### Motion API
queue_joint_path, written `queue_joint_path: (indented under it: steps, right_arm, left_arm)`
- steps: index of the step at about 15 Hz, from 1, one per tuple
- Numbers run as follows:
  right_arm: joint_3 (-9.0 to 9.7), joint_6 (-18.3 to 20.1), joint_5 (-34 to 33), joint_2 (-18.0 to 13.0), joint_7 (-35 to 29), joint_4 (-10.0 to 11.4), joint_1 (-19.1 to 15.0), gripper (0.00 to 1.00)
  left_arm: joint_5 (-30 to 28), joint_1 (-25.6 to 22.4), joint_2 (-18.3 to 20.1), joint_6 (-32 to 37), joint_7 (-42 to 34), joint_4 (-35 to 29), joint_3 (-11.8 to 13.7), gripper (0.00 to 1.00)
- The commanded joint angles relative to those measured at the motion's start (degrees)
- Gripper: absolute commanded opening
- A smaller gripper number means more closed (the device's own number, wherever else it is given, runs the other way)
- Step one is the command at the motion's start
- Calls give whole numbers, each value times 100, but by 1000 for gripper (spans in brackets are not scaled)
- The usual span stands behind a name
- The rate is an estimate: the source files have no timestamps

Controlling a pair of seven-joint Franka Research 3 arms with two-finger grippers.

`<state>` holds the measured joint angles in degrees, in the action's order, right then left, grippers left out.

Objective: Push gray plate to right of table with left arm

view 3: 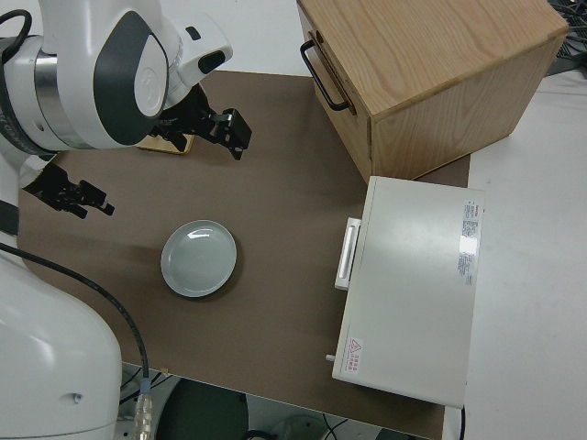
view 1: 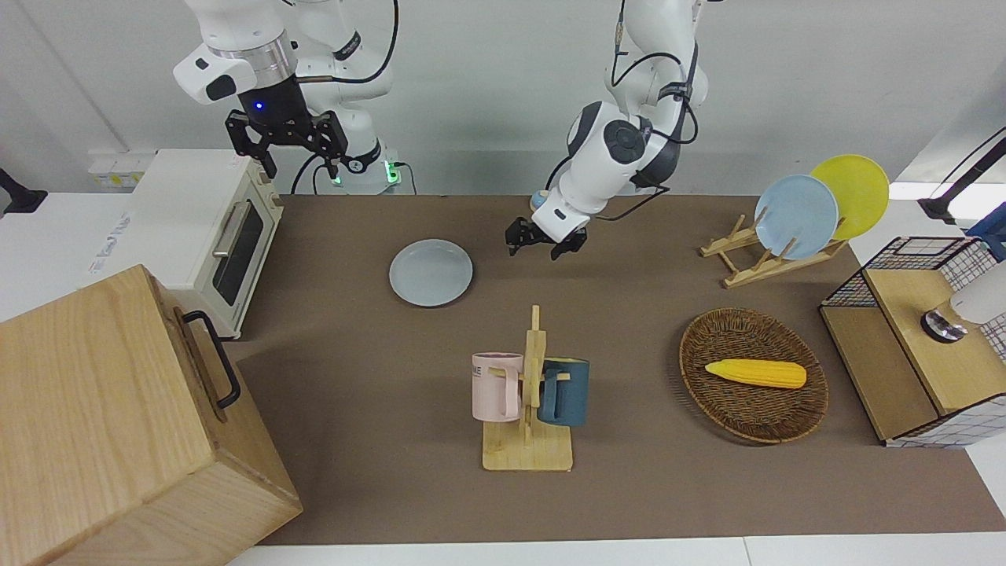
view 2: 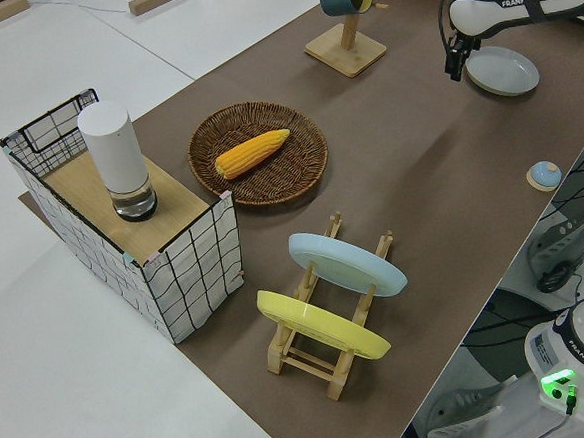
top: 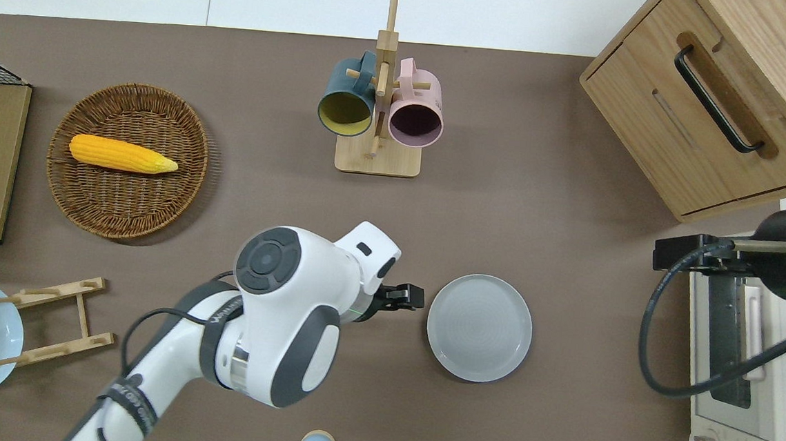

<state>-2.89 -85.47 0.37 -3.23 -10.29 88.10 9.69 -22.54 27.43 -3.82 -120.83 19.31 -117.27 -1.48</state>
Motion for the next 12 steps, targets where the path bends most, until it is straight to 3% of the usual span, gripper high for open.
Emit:
queue_joint_path:
  steps: [1,5,9,12]
  right_arm:
    - [-27,65,-2,24,10,-57,33,996]
    - [-27,65,-2,33,10,-57,33,996]
    - [-27,65,-2,33,10,-57,33,996]
    - [-27,65,-2,33,10,-57,33,996]
  left_arm:
    - [521,-860,241,428,-33,108,-554,995]
    - [978,-1494,303,1104,-41,537,-775,995]
    - [1619,-1863,443,1904,-67,917,-775,995]
    - [1700,-2145,532,2396,-514,1337,-740,995]
